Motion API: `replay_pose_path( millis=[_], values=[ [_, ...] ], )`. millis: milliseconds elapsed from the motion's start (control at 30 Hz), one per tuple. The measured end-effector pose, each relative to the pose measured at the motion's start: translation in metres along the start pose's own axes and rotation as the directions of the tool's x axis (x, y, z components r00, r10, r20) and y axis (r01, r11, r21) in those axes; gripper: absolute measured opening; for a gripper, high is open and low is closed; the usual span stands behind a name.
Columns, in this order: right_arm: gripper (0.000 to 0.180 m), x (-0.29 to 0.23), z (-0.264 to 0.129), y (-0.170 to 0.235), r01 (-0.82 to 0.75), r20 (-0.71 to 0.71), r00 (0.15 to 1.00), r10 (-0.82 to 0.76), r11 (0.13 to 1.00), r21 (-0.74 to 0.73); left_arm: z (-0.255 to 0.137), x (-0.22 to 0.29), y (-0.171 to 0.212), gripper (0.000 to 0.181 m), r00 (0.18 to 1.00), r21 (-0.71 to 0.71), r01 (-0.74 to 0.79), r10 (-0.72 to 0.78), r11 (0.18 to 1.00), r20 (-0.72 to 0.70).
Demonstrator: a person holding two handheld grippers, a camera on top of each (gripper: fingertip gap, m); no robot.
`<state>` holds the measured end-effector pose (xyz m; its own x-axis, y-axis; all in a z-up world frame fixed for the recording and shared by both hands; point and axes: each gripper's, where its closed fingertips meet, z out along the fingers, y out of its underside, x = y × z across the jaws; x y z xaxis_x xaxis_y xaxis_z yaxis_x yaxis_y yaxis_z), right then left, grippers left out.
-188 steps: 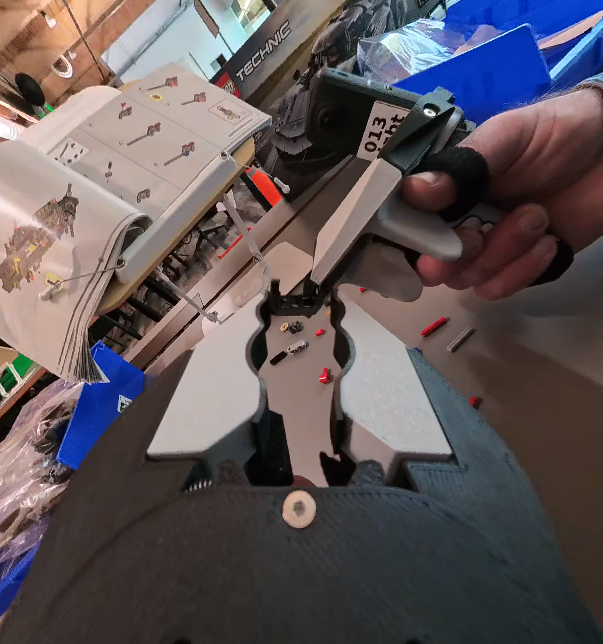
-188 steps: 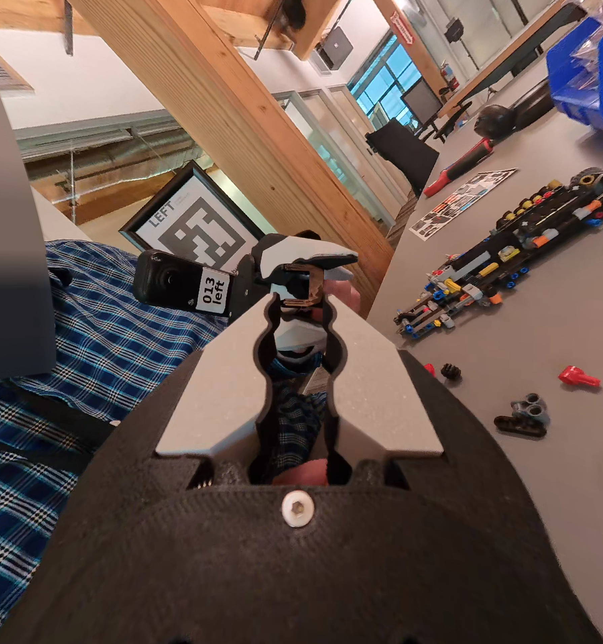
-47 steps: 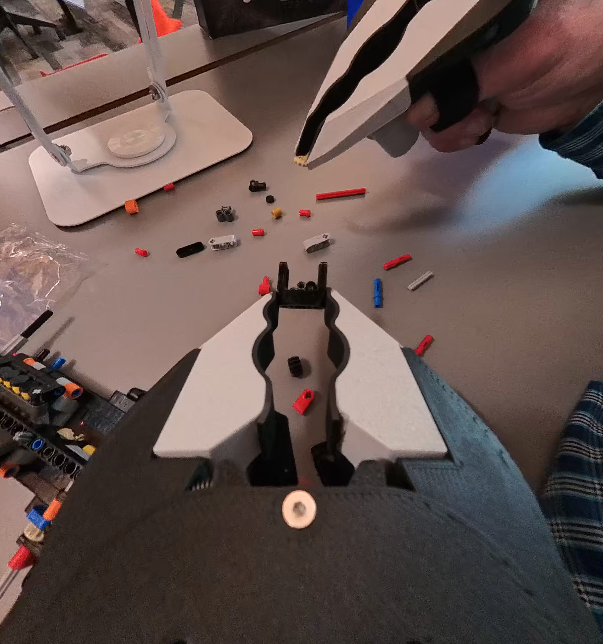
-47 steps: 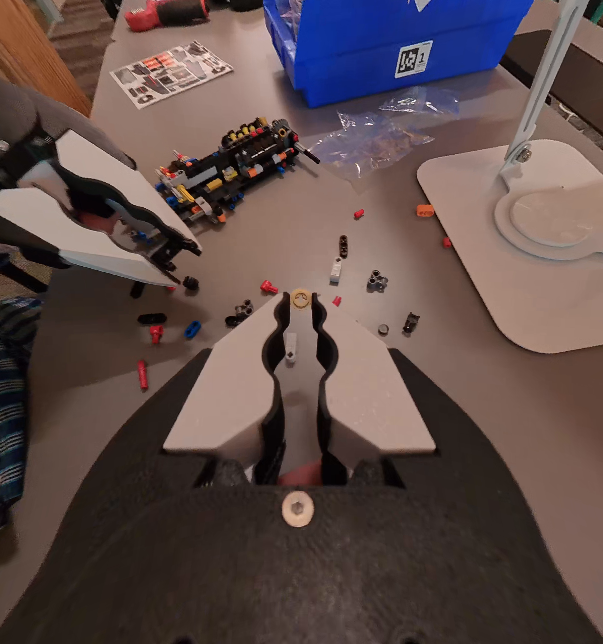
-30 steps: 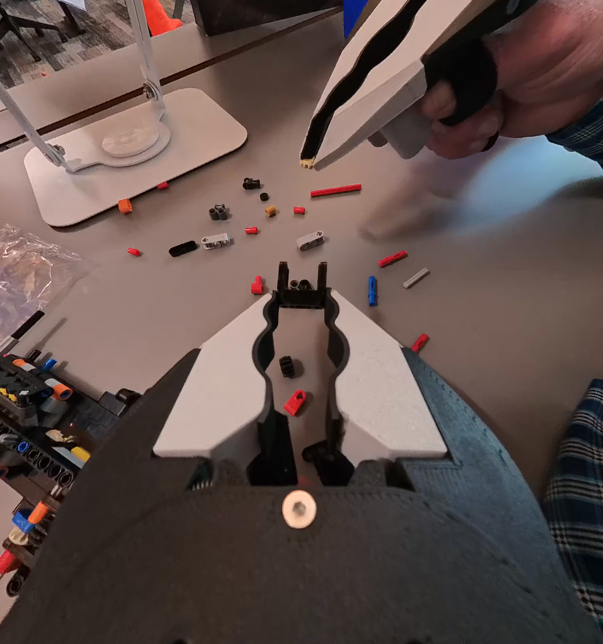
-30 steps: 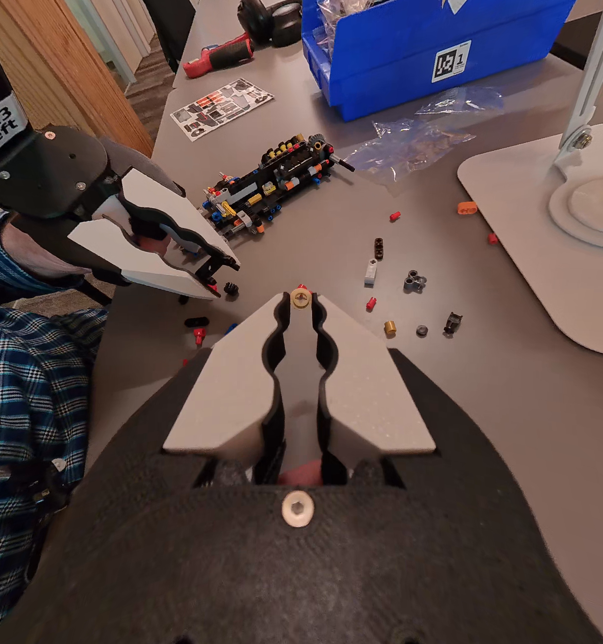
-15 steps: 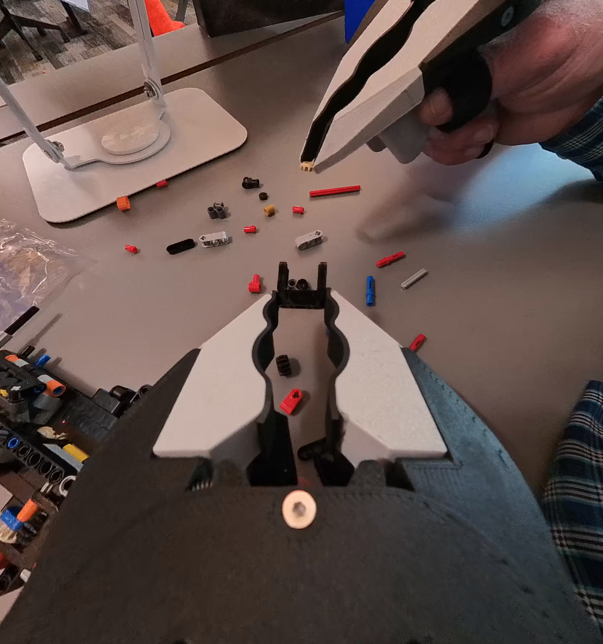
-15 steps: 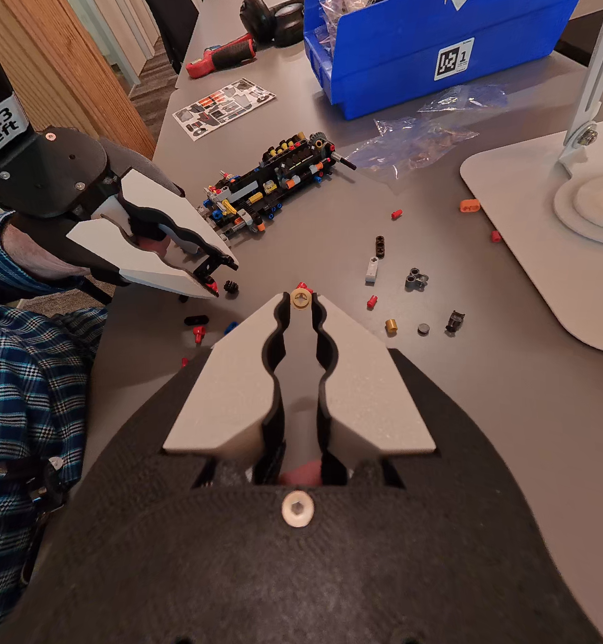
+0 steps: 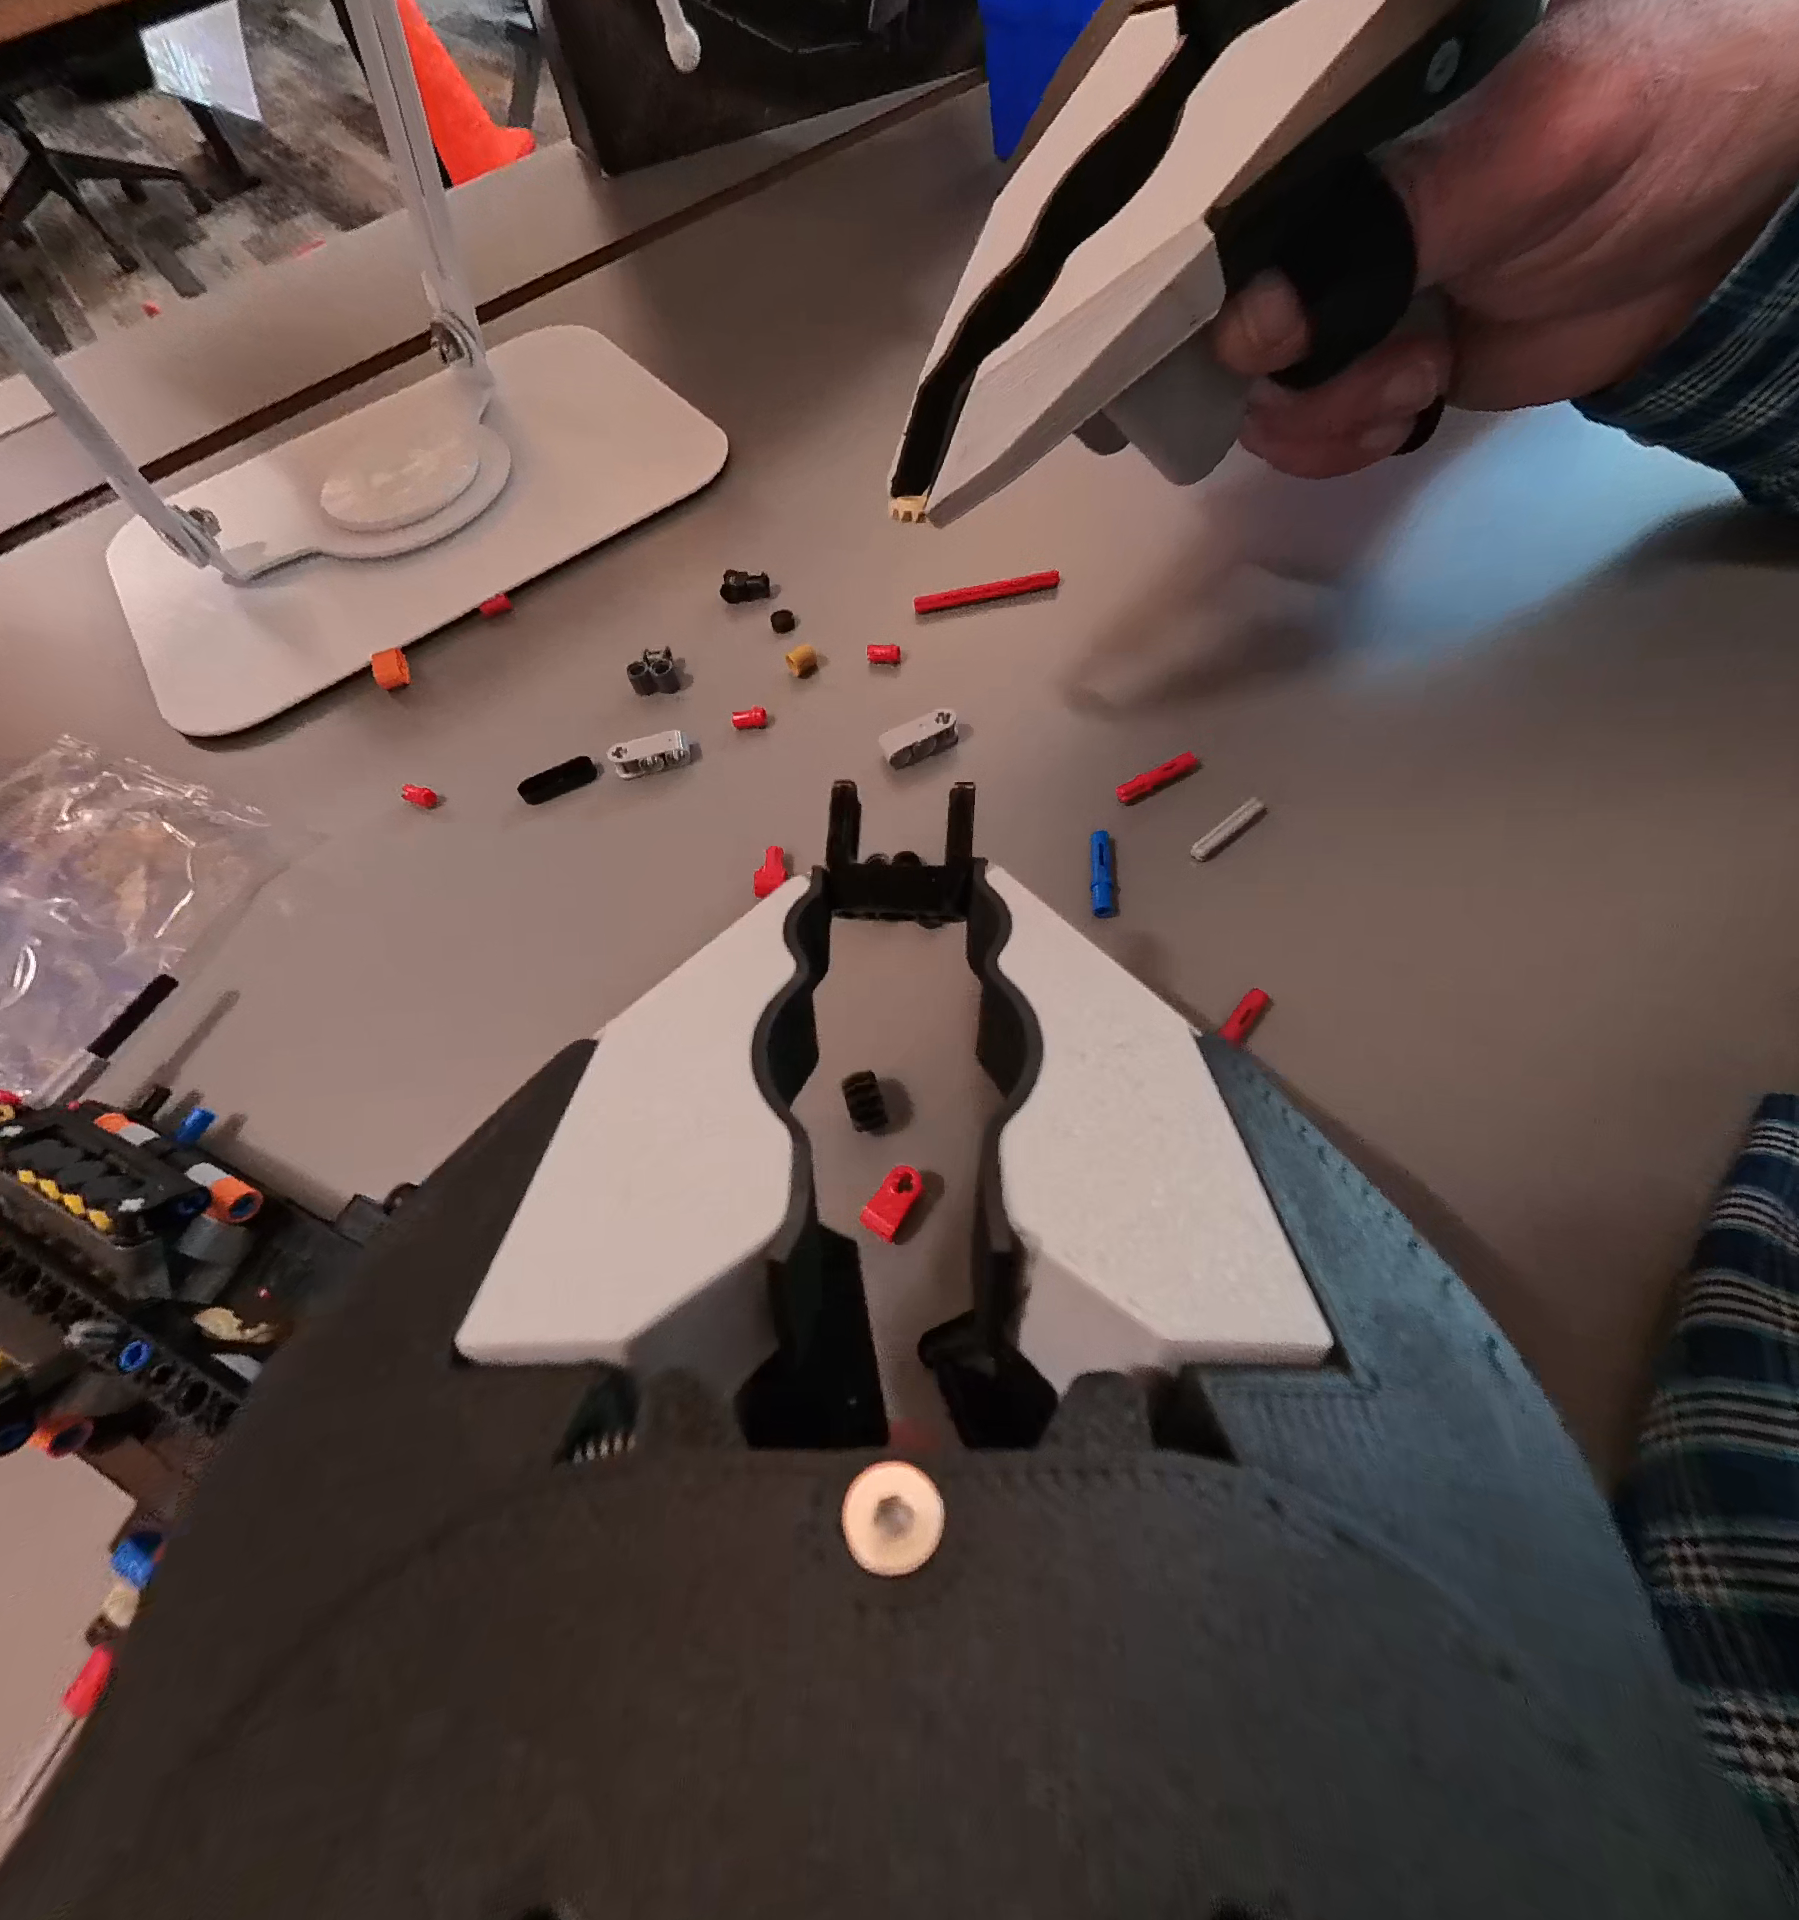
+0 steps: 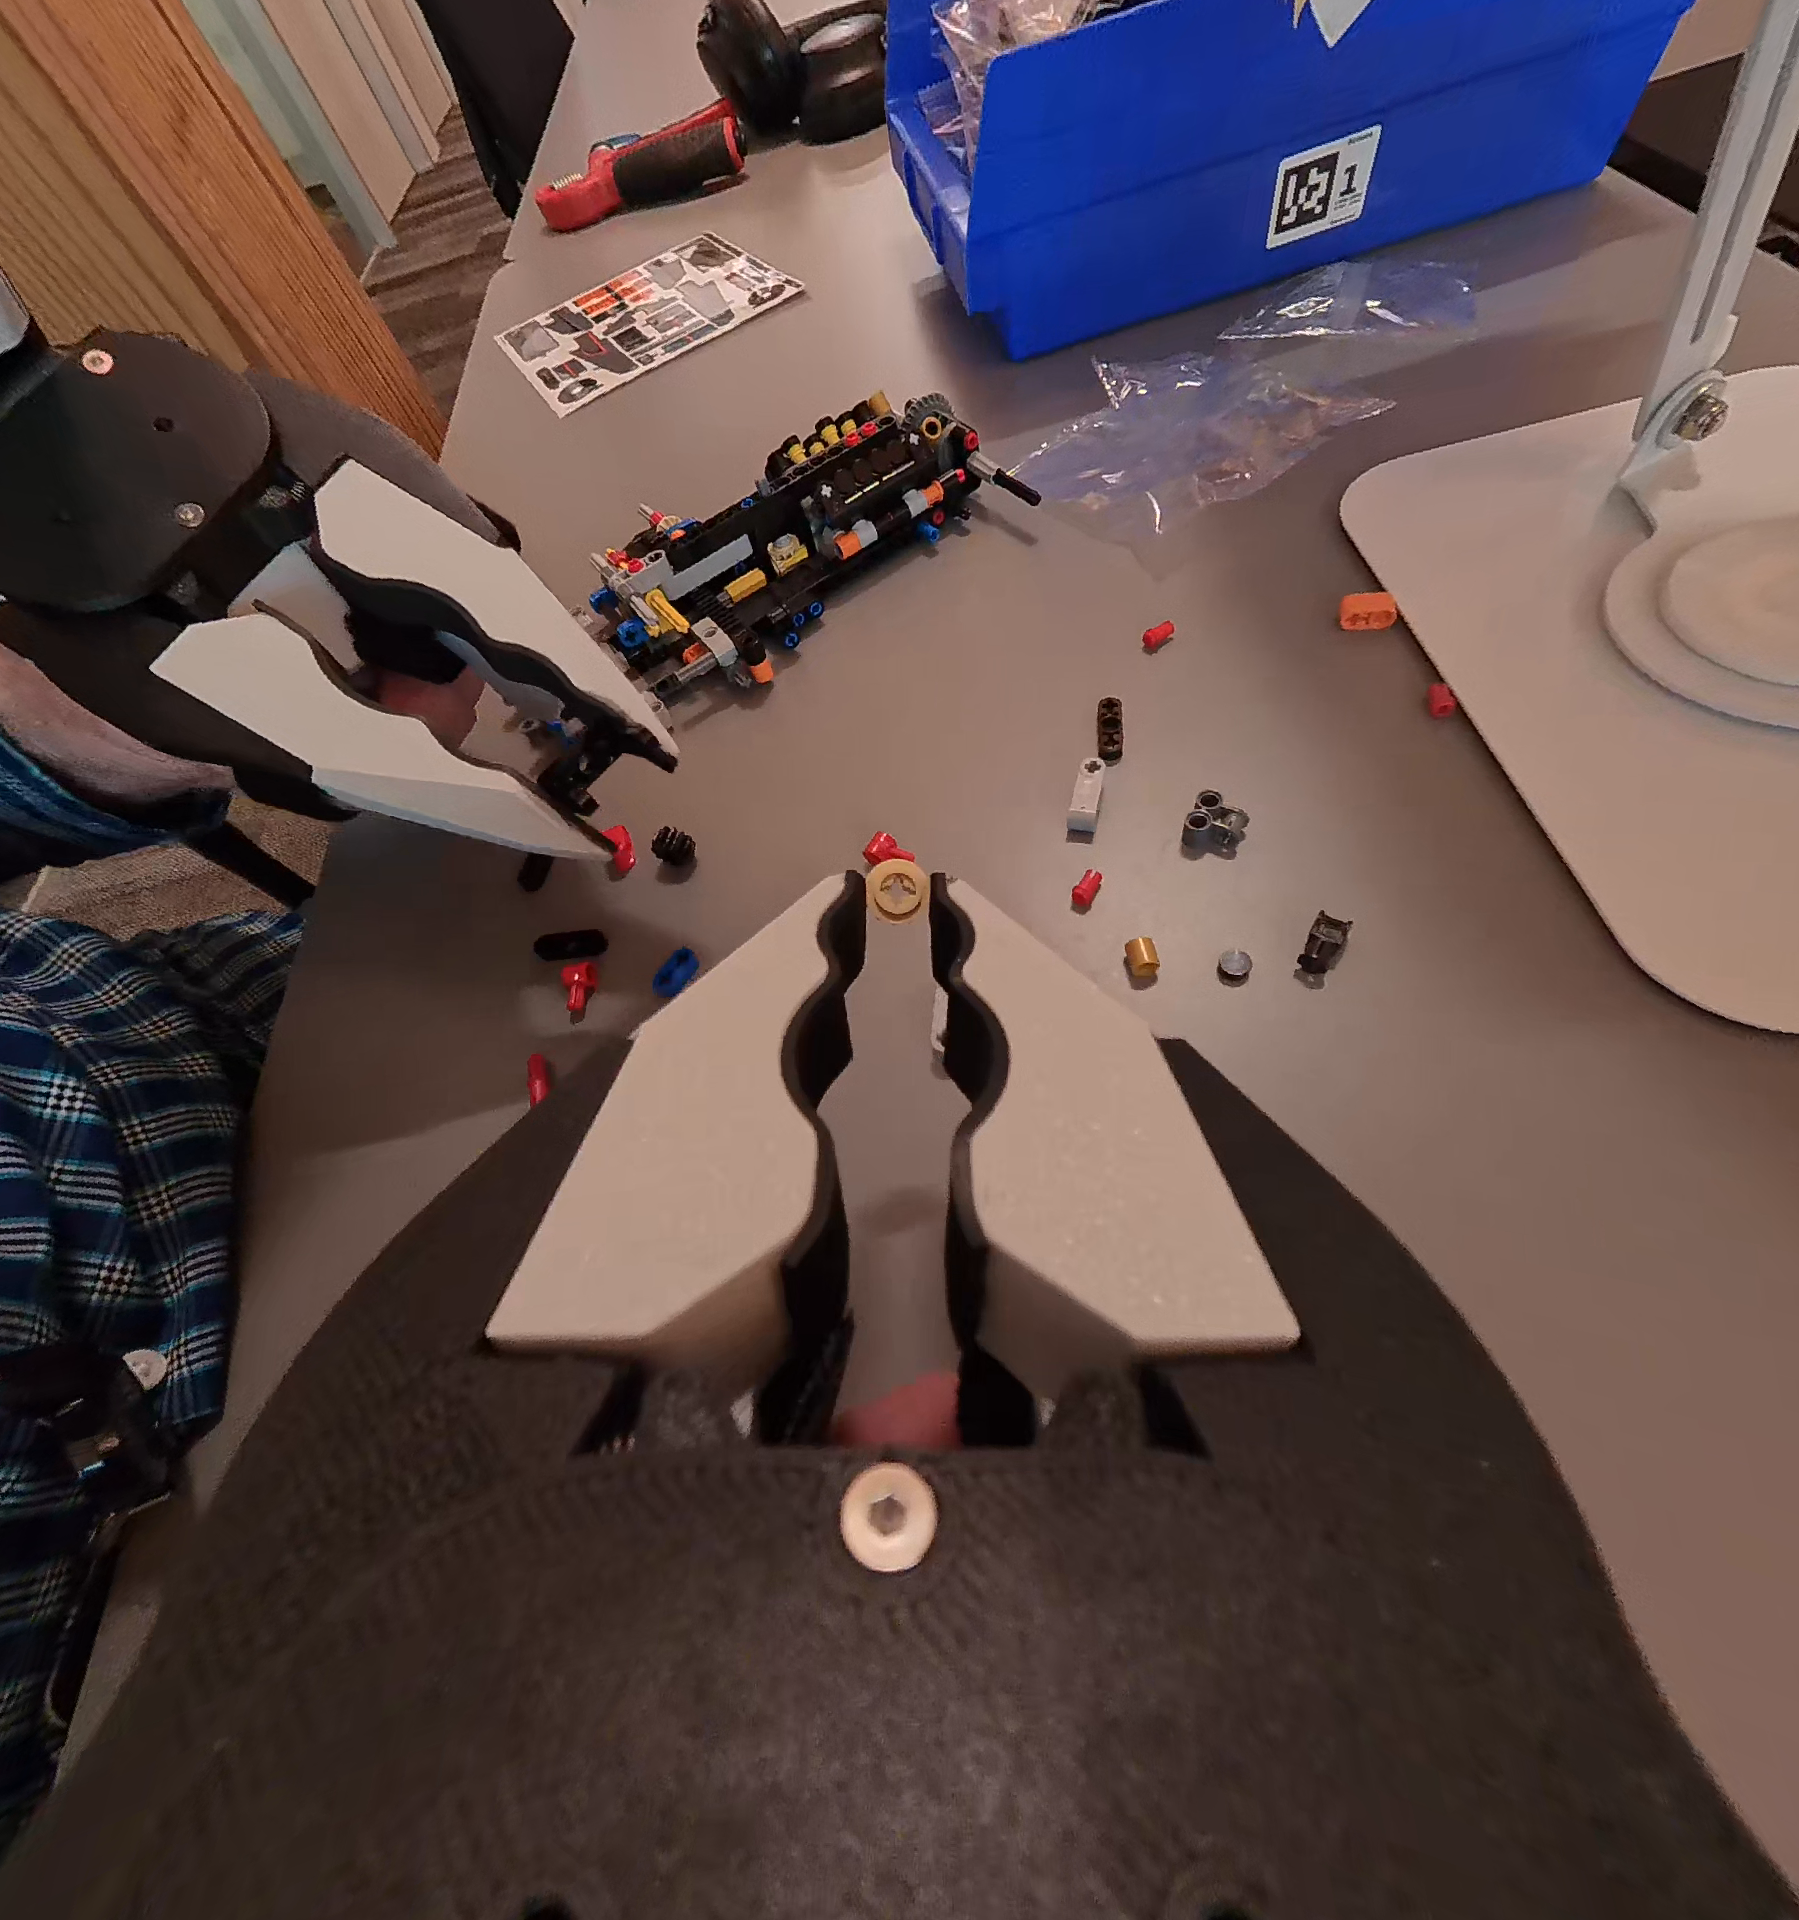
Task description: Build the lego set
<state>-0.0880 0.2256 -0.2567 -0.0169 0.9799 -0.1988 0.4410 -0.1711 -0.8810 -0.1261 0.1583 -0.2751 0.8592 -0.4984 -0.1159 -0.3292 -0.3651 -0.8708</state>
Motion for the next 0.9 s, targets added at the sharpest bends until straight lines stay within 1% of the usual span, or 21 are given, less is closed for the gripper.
replay_pose_path(
  millis=[100, 200, 300, 367, 433, 500, 600, 733, 900],
  values=[
    [0.009, 0.003, -0.004, -0.001, -0.001, -0.010, 1.000, 0.001, 1.000, 0.007, 0.001, 0.001, -0.002, 0.024, 0.999, -0.011, -0.032, 0.031, 0.999, -0.019],
    [0.009, 0.006, -0.010, 0.000, -0.003, -0.023, 1.000, 0.003, 1.000, 0.013, 0.005, 0.013, -0.003, 0.024, 0.993, -0.034, -0.084, 0.081, 0.996, -0.080],
    [0.009, 0.009, -0.016, 0.003, -0.010, -0.035, 0.999, 0.011, 1.000, 0.019, 0.014, 0.031, -0.003, 0.024, 0.969, -0.071, -0.214, 0.203, 0.974, -0.143],
    [0.009, 0.012, -0.020, 0.004, -0.012, -0.044, 0.999, 0.013, 1.000, 0.022, 0.022, 0.051, -0.003, 0.024, 0.928, -0.090, -0.324, 0.298, 0.942, -0.225],
    [0.009, 0.014, -0.023, 0.003, -0.009, -0.052, 0.999, 0.010, 1.000, 0.026, 0.029, 0.071, -0.003, 0.024, 0.869, -0.090, -0.428, 0.383, 0.899, -0.311],
    [0.009, 0.015, -0.026, 0.002, -0.001, -0.062, 0.998, 0.003, 1.000, 0.031, 0.035, 0.090, -0.002, 0.024, 0.809, -0.078, -0.499, 0.432, 0.863, -0.399],
    [0.009, 0.018, -0.029, 0.001, 0.008, -0.074, 0.997, -0.005, 0.999, 0.032, 0.043, 0.108, 0.004, 0.024, 0.734, -0.066, -0.569, 0.469, 0.820, -0.491],
    [0.008, 0.018, -0.032, -0.001, 0.002, -0.072, 0.997, 0.001, 0.999, 0.044, 0.052, 0.113, 0.012, 0.024, 0.668, -0.062, -0.645, 0.522, 0.762, -0.531],
    [0.008, 0.017, -0.034, -0.002, 0.015, -0.076, 0.997, -0.012, 0.999, 0.041, 0.053, 0.118, 0.013, 0.024, 0.609, -0.030, -0.673, 0.530, 0.739, -0.590]
  ],
)
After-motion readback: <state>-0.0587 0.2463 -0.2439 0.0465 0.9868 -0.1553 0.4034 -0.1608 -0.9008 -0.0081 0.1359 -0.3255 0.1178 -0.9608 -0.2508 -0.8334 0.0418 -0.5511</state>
